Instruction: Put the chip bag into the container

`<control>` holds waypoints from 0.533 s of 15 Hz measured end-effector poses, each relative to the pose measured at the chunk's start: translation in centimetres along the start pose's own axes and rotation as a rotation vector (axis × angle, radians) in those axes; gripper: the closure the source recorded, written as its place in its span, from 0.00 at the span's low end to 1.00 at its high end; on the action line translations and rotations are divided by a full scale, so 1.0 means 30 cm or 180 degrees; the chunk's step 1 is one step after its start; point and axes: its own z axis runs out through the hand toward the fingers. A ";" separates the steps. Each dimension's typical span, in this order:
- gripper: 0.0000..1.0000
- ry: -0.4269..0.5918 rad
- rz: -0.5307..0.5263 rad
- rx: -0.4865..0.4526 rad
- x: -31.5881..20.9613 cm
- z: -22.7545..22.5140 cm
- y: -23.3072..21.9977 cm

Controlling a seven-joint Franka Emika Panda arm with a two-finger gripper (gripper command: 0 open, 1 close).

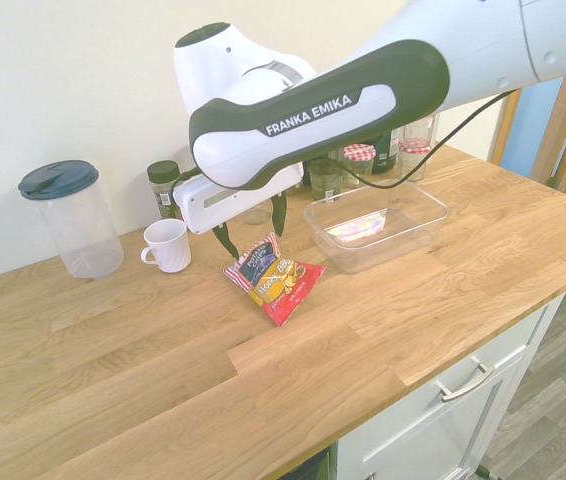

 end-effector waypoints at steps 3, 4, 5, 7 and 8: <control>1.00 0.0008 0.0042 -0.0030 0.032 0.034 -0.017; 1.00 0.0007 0.0048 -0.0041 0.036 0.036 -0.021; 1.00 0.0004 0.0053 -0.0047 0.039 0.041 -0.024; 1.00 -0.0010 0.0064 -0.0079 0.044 0.065 -0.023; 1.00 -0.0017 0.0076 -0.0094 0.050 0.077 -0.021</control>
